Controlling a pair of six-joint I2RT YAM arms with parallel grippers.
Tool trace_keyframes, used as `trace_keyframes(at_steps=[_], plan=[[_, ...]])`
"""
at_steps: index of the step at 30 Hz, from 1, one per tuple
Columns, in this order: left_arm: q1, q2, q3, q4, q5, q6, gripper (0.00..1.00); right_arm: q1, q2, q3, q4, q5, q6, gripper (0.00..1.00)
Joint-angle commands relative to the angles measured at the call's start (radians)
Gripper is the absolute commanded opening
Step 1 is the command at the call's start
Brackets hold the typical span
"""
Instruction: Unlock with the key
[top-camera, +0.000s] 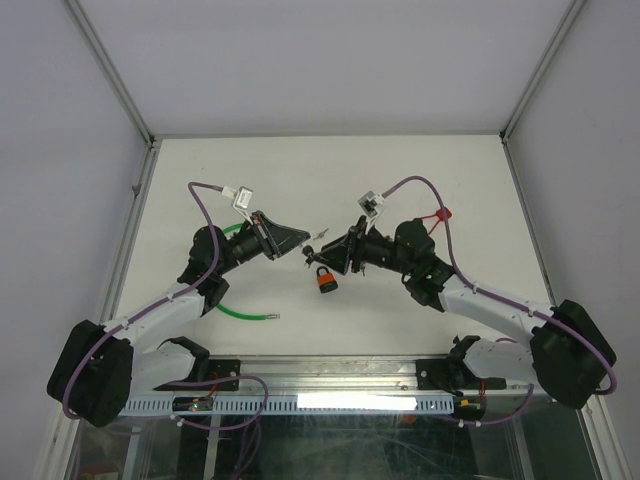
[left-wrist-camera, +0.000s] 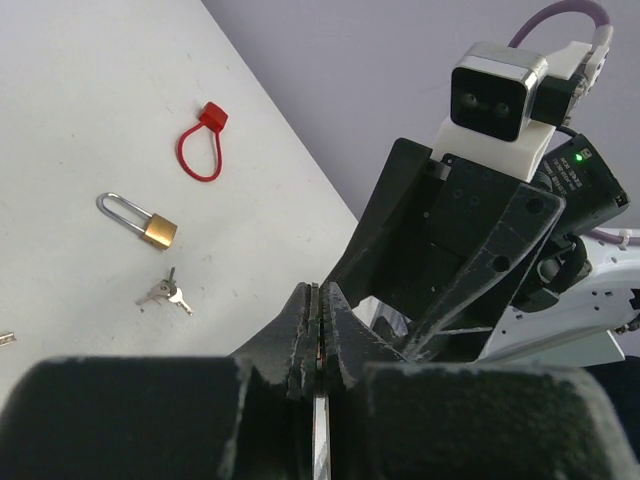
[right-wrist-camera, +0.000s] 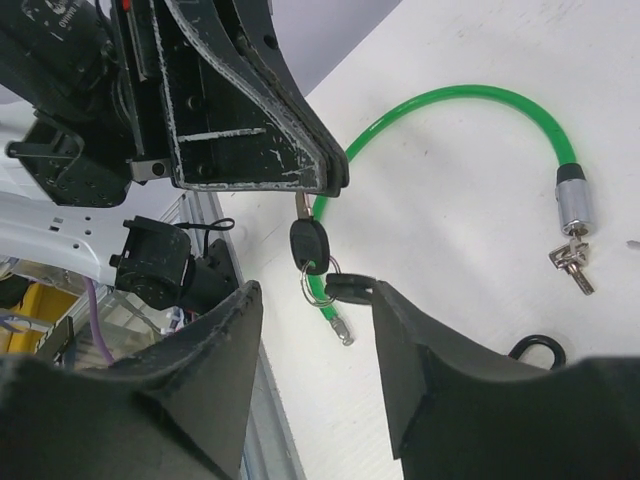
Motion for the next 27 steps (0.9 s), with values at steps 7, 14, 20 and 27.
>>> trace_keyframes(at_steps=[7, 14, 20, 27], plan=[[-0.041, 0.002, 0.018, 0.177, -0.013, 0.030, 0.00, -0.004, -0.015, -0.057, 0.316, 0.015, 0.116, 0.58], [-0.064, 0.012, 0.017, 0.218, -0.037, -0.001, 0.00, -0.004, 0.040, -0.063, 0.416, -0.012, 0.168, 0.48], [-0.065, 0.010, 0.008, 0.237, -0.070, -0.033, 0.00, -0.004, 0.078, -0.067, 0.480, -0.050, 0.203, 0.41], [-0.064, 0.009, 0.010, 0.242, -0.080, -0.048, 0.00, -0.004, 0.086, -0.070, 0.498, -0.063, 0.210, 0.34]])
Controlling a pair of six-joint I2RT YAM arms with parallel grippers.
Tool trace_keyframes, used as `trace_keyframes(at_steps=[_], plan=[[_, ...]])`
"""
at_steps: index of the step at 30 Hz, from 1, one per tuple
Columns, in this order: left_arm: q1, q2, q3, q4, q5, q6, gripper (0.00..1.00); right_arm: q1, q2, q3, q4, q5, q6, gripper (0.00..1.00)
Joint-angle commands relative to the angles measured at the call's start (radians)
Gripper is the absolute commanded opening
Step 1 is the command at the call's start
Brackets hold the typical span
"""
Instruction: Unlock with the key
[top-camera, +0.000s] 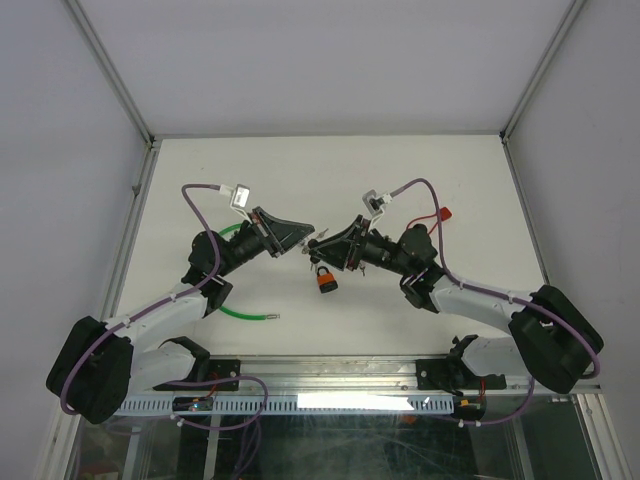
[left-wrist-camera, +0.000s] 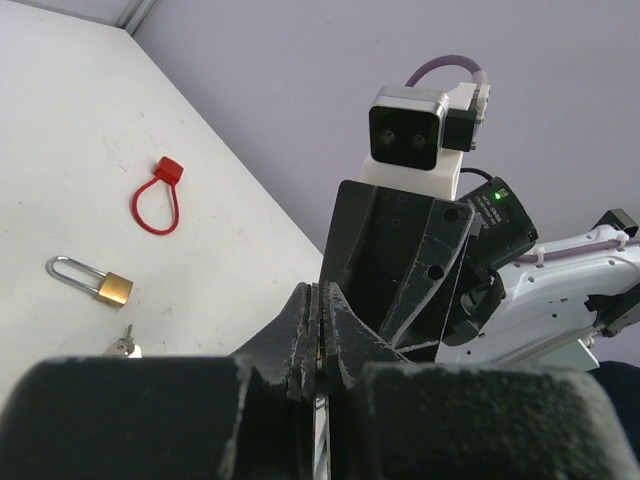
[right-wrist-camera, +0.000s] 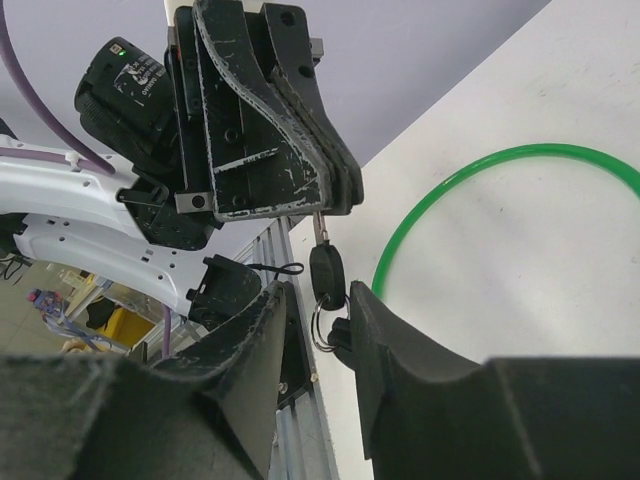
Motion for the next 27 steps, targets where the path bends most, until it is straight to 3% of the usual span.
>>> trace_keyframes(at_steps=[1, 6, 23, 27], plan=[[-0.011, -0.004, 0.009, 0.074, -0.022, -0.016, 0.00, -0.001, -0.006, 0.001, 0.098, -0.018, 0.015, 0.33], [-0.012, -0.001, 0.005, 0.082, -0.017, -0.016, 0.00, -0.001, -0.015, -0.006, 0.108, -0.003, 0.017, 0.28], [-0.013, 0.015, -0.008, 0.128, 0.004, -0.063, 0.00, -0.002, 0.006, -0.014, 0.183, 0.038, 0.070, 0.28], [-0.015, 0.020, -0.012, 0.136, 0.004, -0.066, 0.00, -0.002, 0.011, -0.012, 0.192, 0.040, 0.079, 0.23]])
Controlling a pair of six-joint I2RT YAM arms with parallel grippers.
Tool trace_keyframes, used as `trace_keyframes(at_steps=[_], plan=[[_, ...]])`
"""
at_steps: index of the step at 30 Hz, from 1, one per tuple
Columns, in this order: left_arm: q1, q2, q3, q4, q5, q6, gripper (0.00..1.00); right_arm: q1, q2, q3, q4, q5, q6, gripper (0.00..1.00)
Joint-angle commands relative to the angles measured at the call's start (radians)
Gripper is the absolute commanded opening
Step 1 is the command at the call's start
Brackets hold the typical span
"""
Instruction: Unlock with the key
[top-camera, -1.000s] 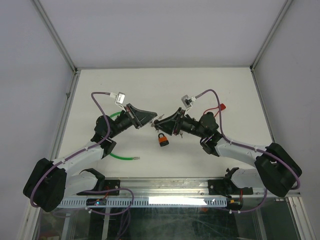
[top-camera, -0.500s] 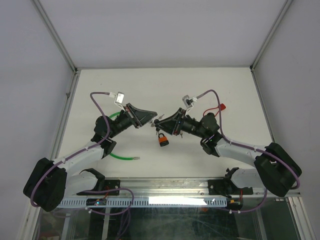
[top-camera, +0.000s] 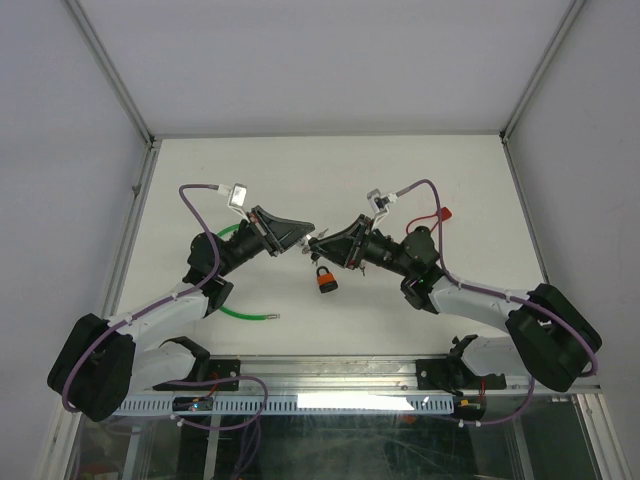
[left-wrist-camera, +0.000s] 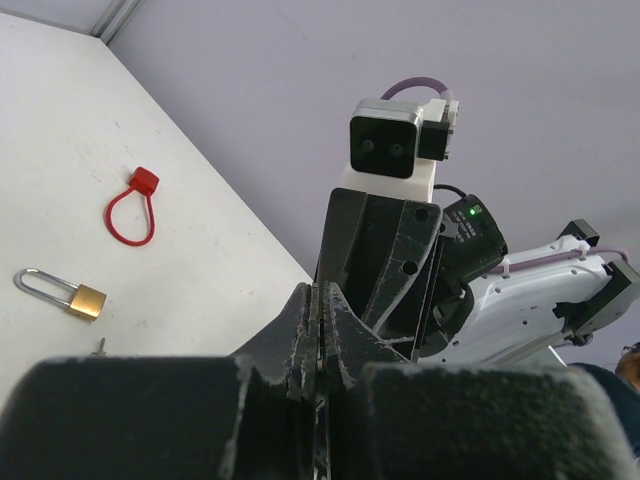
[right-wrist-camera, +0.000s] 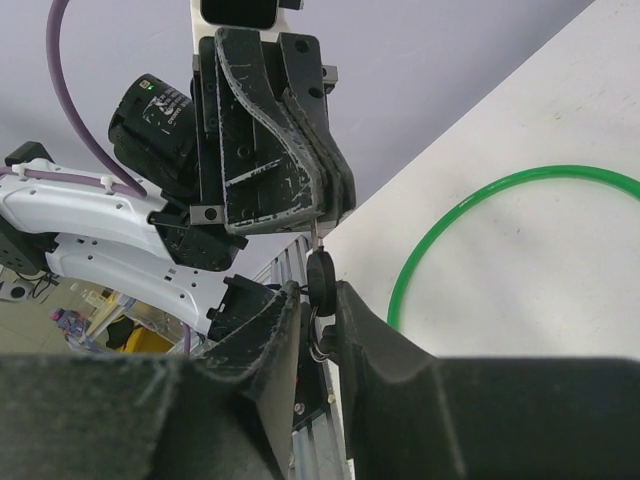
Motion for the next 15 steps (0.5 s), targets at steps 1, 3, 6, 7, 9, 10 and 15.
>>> trace_keyframes(at_steps=[1, 3, 6, 7, 9, 10, 15], plan=[[-0.016, 0.006, -0.007, 0.066, 0.003, 0.000, 0.00, -0.002, 0.004, 0.005, 0.094, 0.022, 0.017, 0.21], [-0.019, 0.009, -0.007, 0.068, 0.004, 0.001, 0.00, -0.002, 0.009, 0.003, 0.100, 0.026, 0.022, 0.17], [-0.024, 0.014, -0.007, 0.070, 0.006, -0.001, 0.00, -0.002, 0.021, 0.001, 0.117, 0.028, 0.030, 0.13], [-0.025, 0.015, -0.007, 0.069, 0.007, 0.000, 0.00, -0.002, 0.024, 0.000, 0.120, 0.029, 0.033, 0.11], [-0.025, 0.015, -0.009, 0.068, 0.007, 0.000, 0.00, -0.002, 0.030, -0.005, 0.135, 0.028, 0.038, 0.06], [-0.025, 0.015, -0.010, 0.065, 0.006, 0.000, 0.00, -0.002, 0.031, -0.006, 0.138, 0.026, 0.040, 0.03], [-0.024, -0.007, -0.016, 0.024, -0.020, 0.005, 0.15, -0.002, 0.012, -0.032, 0.125, 0.024, 0.038, 0.00]])
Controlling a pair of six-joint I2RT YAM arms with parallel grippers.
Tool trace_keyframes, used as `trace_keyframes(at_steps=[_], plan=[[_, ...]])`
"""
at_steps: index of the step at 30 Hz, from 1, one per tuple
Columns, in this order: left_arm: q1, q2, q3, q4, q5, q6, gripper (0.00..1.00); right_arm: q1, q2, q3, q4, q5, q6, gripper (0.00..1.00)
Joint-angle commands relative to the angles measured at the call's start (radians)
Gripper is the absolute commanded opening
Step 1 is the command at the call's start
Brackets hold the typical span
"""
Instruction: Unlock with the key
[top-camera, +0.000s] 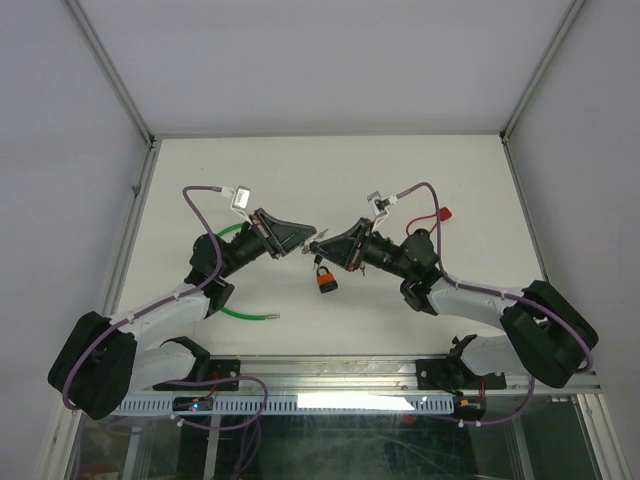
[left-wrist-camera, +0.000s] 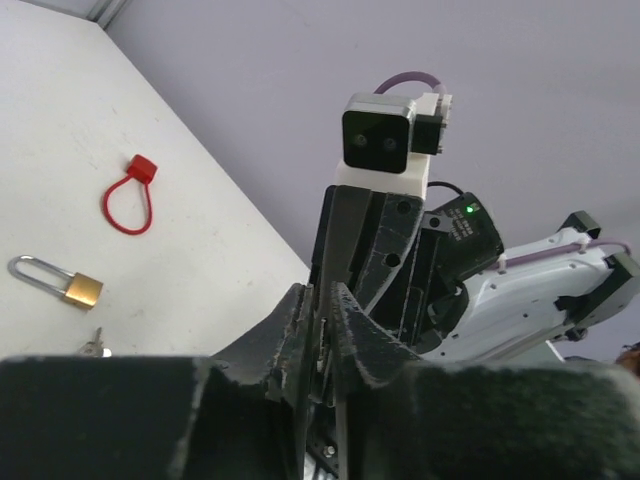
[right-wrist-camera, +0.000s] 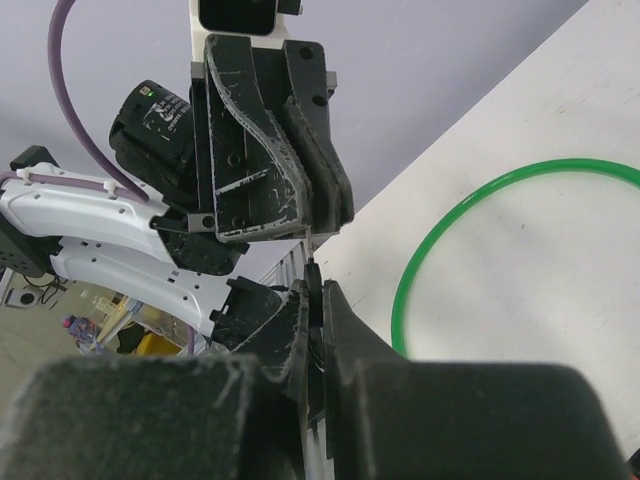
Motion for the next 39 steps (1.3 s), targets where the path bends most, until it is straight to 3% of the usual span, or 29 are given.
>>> trace_keyframes(at_steps=[1, 6, 10, 17, 23, 31, 39], plan=[[-0.011, -0.024, -0.007, -0.007, -0.026, 0.011, 0.21, -0.001, -0.026, -0.022, 0.061, 0.011, 0.002, 0.00], [-0.012, -0.050, 0.028, -0.188, -0.067, 0.032, 0.44, -0.046, -0.094, -0.058, -0.069, 0.031, -0.015, 0.00], [-0.012, -0.060, 0.076, -0.371, -0.088, 0.040, 0.73, -0.063, -0.163, -0.086, -0.234, 0.085, -0.040, 0.00], [-0.036, -0.058, 0.159, -0.729, -0.180, 0.063, 0.98, -0.090, -0.283, -0.155, -0.406, 0.173, -0.086, 0.00], [-0.098, 0.034, 0.255, -0.958, -0.299, 0.066, 0.99, -0.101, -0.361, -0.146, -0.591, 0.248, -0.147, 0.00], [-0.180, 0.222, 0.398, -1.152, -0.418, 0.052, 0.99, -0.106, -0.506, -0.202, -0.665, 0.353, -0.218, 0.00], [-0.212, 0.410, 0.523, -1.266, -0.481, -0.018, 0.99, -0.109, -0.599, -0.244, -0.700, 0.360, -0.282, 0.00]])
